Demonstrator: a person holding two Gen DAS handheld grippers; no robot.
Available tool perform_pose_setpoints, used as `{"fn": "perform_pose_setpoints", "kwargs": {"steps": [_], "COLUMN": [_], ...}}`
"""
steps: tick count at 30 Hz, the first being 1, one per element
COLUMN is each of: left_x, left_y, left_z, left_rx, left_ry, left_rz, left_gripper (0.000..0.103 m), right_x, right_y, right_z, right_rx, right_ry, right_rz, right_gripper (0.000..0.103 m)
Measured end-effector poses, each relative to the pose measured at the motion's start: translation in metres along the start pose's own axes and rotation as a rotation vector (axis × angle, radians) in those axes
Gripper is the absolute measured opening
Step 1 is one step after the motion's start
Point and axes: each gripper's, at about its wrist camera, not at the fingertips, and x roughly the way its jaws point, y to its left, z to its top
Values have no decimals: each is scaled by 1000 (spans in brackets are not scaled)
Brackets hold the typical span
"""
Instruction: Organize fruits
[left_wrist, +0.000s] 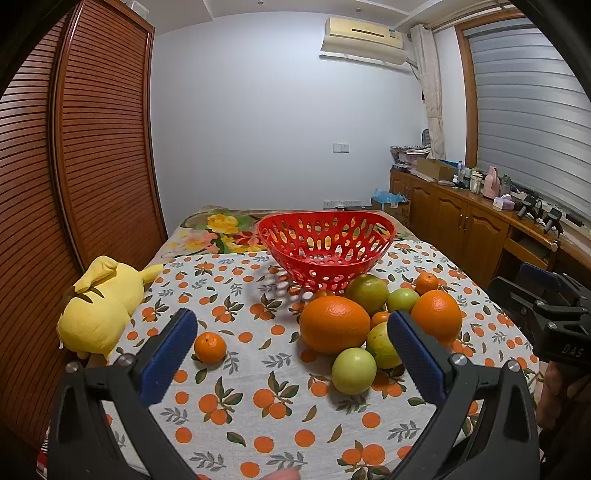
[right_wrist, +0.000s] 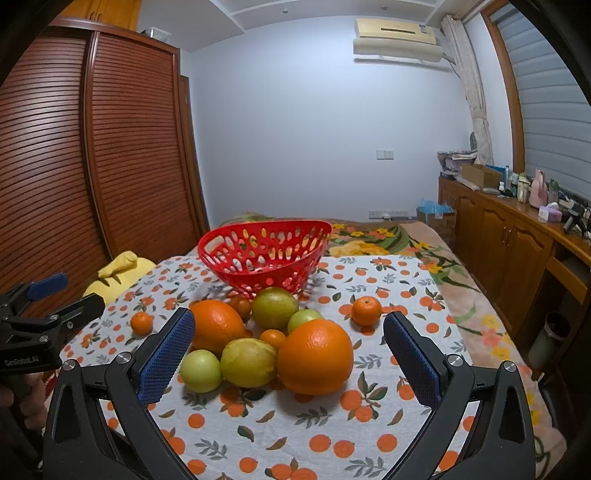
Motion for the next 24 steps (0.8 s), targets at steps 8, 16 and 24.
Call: {"fn": "perform_pose_setpoints", "kwargs": {"steps": [8,16,24], "left_x": [-2,-5,-6], "left_y": [-2,-3,-3], "left_z": [5,7,8], "left_rx": [3,5,6], "left_ry": [-3,-9,-11], "left_rz": [3,2,2], "left_gripper": [103,103,103], "right_x": [-2,-3,-3], "right_y": [-1,0,1], "right_z": [3,3,3], "right_rx": [-1,-1,0], "right_ry": [-2,-5,-6], "right_rz": [2,3,4], "right_gripper": [103,103,103]}}
